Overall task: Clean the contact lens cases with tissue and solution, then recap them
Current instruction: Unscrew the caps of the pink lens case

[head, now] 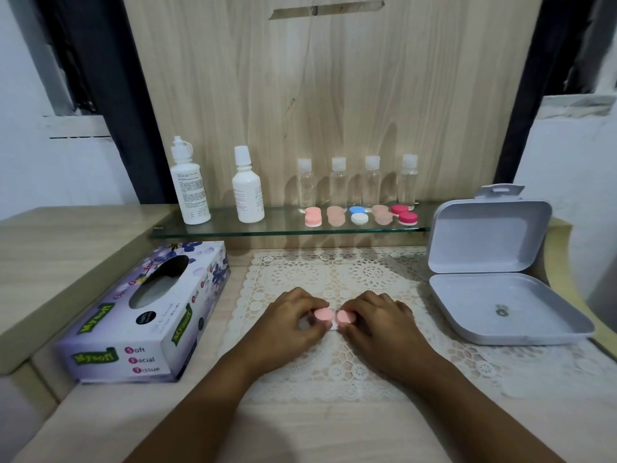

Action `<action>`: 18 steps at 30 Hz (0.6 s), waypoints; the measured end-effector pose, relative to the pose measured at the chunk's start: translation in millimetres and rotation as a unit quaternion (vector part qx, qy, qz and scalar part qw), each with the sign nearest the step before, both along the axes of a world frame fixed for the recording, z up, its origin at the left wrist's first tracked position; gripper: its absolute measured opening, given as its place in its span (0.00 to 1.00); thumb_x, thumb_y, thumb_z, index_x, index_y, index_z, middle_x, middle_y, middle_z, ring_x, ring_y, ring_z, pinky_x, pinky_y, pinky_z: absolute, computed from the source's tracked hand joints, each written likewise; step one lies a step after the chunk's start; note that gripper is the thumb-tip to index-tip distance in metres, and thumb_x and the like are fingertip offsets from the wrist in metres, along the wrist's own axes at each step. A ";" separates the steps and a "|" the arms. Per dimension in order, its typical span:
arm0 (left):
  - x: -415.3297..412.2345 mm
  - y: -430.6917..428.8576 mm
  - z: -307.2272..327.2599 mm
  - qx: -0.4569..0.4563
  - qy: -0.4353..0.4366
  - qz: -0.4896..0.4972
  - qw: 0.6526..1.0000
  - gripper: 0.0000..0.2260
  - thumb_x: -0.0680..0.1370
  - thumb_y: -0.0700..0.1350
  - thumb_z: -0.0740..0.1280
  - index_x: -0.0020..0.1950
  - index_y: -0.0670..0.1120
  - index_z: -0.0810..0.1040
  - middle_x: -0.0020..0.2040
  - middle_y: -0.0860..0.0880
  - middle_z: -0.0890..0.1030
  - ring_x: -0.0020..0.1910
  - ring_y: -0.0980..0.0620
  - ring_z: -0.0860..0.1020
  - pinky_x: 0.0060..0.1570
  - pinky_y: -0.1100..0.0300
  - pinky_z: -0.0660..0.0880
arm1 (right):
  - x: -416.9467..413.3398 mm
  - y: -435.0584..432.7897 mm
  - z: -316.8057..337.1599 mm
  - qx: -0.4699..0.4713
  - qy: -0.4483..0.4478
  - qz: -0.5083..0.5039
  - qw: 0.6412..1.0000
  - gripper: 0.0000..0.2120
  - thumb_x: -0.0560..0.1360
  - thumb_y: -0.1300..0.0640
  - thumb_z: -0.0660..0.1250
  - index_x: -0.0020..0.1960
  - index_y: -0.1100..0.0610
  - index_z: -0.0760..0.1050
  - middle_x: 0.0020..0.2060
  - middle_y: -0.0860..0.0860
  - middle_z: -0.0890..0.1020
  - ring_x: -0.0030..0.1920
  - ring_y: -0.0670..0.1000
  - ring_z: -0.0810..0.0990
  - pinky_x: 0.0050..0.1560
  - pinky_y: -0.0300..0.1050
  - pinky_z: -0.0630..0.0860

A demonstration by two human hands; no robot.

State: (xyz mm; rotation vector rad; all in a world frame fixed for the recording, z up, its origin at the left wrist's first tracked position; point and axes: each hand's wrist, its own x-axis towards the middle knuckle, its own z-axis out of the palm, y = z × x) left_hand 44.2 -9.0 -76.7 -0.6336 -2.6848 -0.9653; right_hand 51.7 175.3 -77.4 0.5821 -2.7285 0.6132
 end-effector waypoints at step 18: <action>-21.7 1.9 5.2 0.023 -0.052 0.081 0.995 0.10 0.75 0.46 0.68 0.56 0.52 0.79 0.57 0.56 0.80 0.56 0.60 0.76 0.64 0.51 0.69 | -1.0 -0.1 -1.1 0.016 -0.008 0.000 1.000 0.19 0.75 0.43 0.53 0.62 0.47 0.70 0.56 0.42 0.73 0.56 0.45 0.68 0.60 0.47 0.62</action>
